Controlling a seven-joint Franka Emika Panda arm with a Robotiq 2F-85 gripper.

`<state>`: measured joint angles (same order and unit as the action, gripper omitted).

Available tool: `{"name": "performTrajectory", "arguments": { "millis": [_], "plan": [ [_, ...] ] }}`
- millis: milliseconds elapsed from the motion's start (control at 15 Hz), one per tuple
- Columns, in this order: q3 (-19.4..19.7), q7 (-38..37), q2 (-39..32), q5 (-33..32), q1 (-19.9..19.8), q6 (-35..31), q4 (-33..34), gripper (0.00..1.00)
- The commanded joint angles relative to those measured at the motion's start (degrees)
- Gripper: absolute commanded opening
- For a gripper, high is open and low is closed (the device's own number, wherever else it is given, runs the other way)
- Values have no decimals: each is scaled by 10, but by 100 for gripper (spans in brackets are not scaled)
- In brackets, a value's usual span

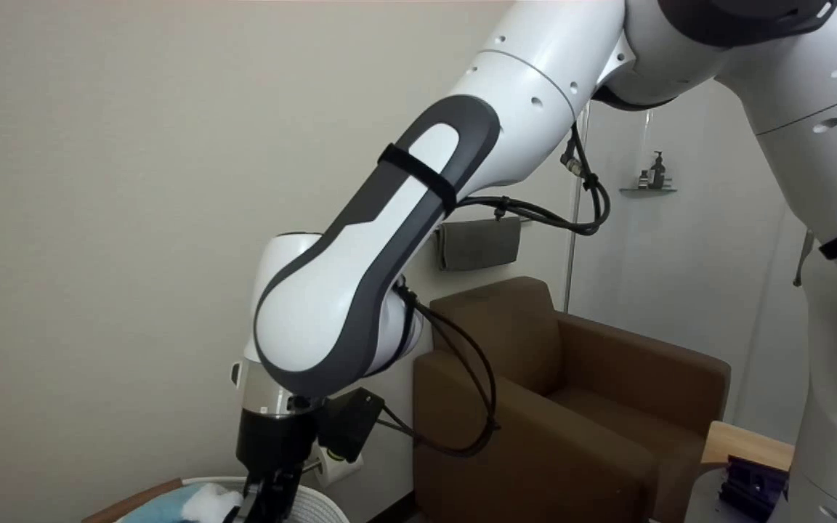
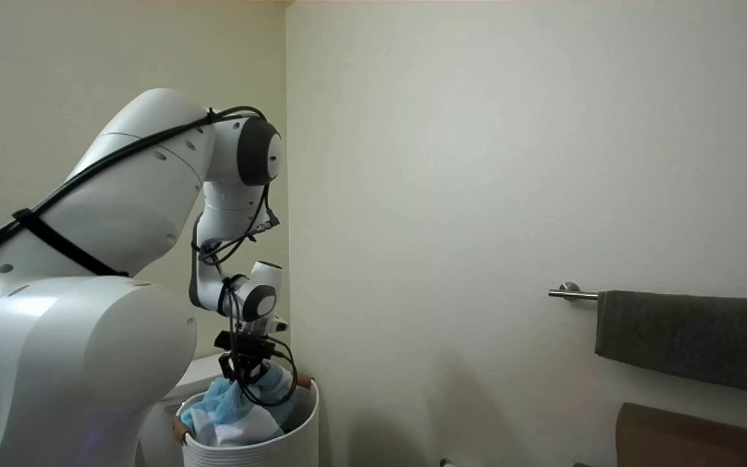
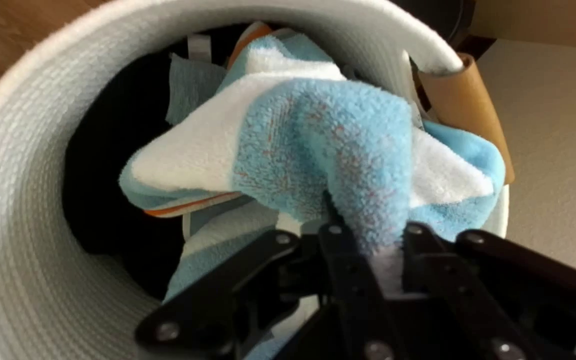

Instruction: Pick the cloth on the couch and put it in the bag

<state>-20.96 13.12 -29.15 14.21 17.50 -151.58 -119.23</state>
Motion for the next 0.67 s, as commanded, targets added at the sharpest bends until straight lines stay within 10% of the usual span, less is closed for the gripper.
{"name": "performTrajectory", "arguments": {
  "millis": [0, 67, 600],
  "plan": [
    [-9, -25, -5, -8, -6, 15, -12, 8],
    [-7, -29, -4, -11, -4, 15, -11, 37],
    [15, -95, 76, -81, 23, 96, 18, 86]
  ]
}}
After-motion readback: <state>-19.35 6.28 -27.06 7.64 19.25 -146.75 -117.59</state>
